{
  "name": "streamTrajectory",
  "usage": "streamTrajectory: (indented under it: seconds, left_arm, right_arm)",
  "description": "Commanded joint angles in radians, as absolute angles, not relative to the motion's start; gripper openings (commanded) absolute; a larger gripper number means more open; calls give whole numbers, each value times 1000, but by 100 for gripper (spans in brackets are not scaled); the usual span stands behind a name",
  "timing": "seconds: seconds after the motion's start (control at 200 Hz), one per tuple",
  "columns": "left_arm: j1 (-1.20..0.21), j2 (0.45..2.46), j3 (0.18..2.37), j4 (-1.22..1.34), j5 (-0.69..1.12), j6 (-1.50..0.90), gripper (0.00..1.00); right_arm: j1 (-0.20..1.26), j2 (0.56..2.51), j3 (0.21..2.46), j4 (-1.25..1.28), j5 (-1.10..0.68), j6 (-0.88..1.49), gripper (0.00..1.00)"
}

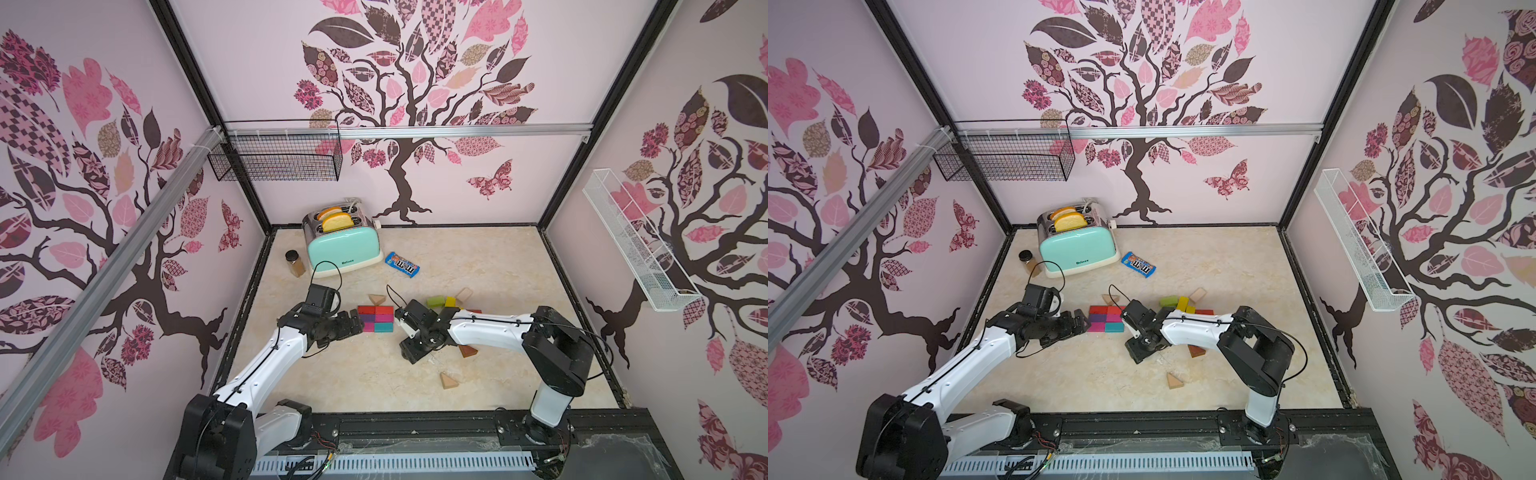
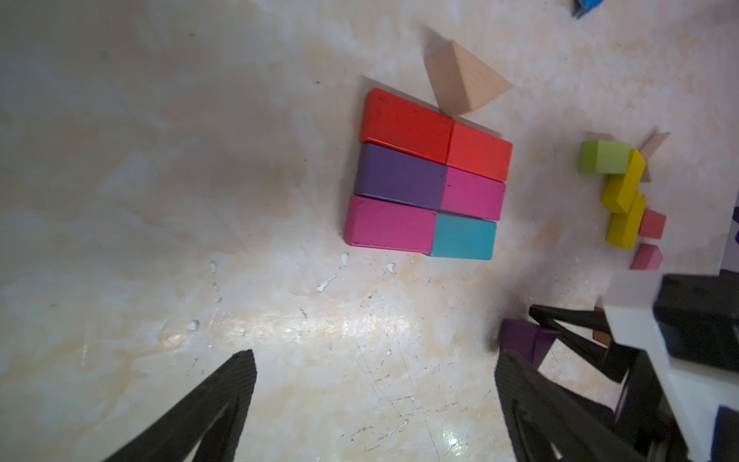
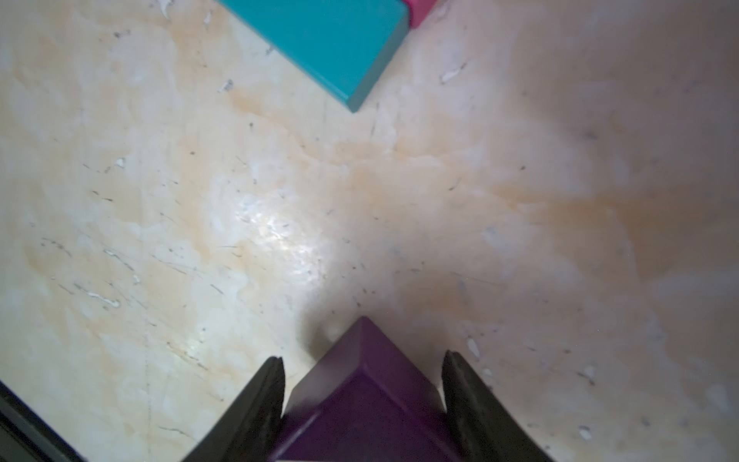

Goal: Assemble a piece of candy with building blocks
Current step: Pick up the building block from the center of the board.

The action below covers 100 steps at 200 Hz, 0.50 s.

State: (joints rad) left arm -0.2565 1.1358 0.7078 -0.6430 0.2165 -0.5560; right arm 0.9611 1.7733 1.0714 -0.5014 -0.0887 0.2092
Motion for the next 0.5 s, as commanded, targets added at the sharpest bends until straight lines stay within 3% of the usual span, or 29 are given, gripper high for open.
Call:
streamTrajectory:
  seconds: [0.0,0.495]
  left_arm:
    - [-196,1084,697,-623,198,-587,98]
    - [-161,1040,684,-594,195,-611,97]
  right_arm:
    - [992,1796,1112,-422,-116,354,46]
    - [1023,1955,1284,-364,-120,442,46]
